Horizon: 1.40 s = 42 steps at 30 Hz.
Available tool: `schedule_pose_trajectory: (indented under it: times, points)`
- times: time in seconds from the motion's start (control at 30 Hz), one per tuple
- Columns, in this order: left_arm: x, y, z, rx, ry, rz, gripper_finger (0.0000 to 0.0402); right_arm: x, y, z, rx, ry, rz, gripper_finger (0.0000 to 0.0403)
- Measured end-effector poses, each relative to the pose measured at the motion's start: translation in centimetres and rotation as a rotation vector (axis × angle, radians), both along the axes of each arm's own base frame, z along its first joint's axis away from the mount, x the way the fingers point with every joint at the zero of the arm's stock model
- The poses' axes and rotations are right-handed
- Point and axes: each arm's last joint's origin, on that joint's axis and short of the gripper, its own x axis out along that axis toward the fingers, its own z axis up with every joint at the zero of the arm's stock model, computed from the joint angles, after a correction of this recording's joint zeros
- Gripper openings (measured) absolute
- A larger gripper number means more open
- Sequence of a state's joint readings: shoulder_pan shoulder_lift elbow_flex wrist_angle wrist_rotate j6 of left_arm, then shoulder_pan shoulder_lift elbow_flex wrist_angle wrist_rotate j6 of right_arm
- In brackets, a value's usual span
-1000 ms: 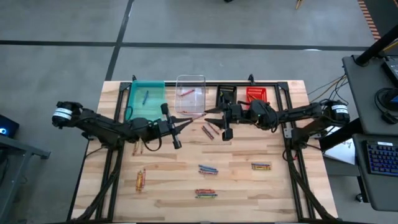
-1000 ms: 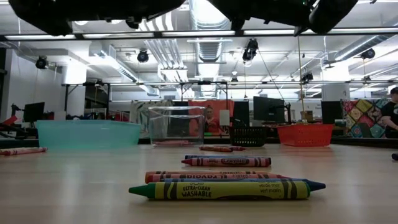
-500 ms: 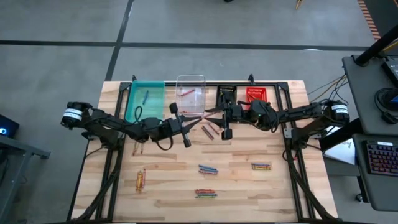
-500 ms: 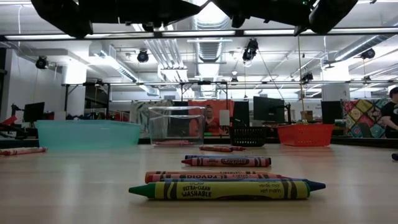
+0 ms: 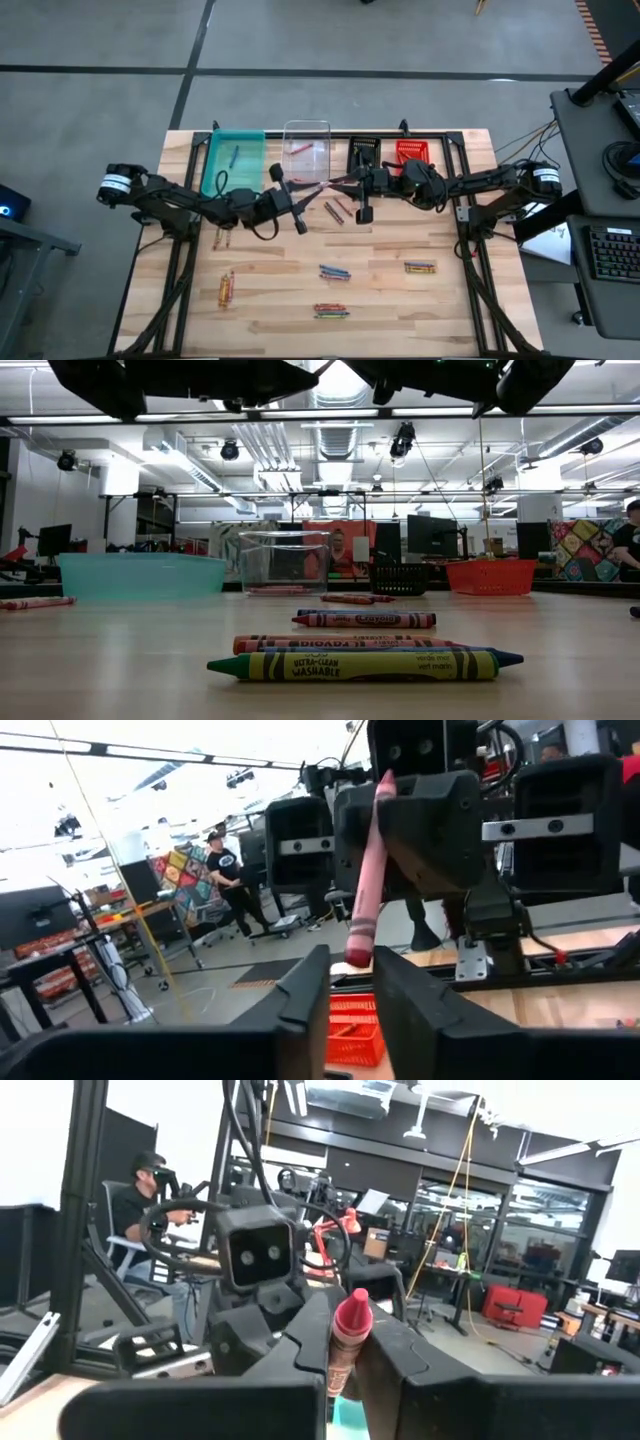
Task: Sort crayons
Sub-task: Put the red crayon into the transparent bin
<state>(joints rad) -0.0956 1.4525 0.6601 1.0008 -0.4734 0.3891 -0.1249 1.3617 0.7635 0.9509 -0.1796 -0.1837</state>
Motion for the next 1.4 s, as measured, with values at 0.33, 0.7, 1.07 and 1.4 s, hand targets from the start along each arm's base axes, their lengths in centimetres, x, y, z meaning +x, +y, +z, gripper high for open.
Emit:
schedule_pose_trajectory:
  times: [0.33,0.7,1.07,1.4]
  points:
    - [-0.9,0.1,1.2,-0.041,-0.015,-0.019,0.0128,1.0,-1.1,1.3,0.025,0.098,-0.097,0.0016]
    - [-5.8,0.6,5.2,-0.042,0.025,0.007,0.013,3.6,-5.7,4.6,0.014,0.339,-0.222,0.0016]
    - [-11.1,1.4,7.9,-0.089,0.001,0.139,0.013,9.5,-12.9,2.3,-0.063,0.719,-0.303,0.0015]
    - [-14.8,1.9,8.8,-0.143,-0.024,0.175,0.013,12.9,-17.5,-1.0,-0.05,0.989,-0.243,0.0015]
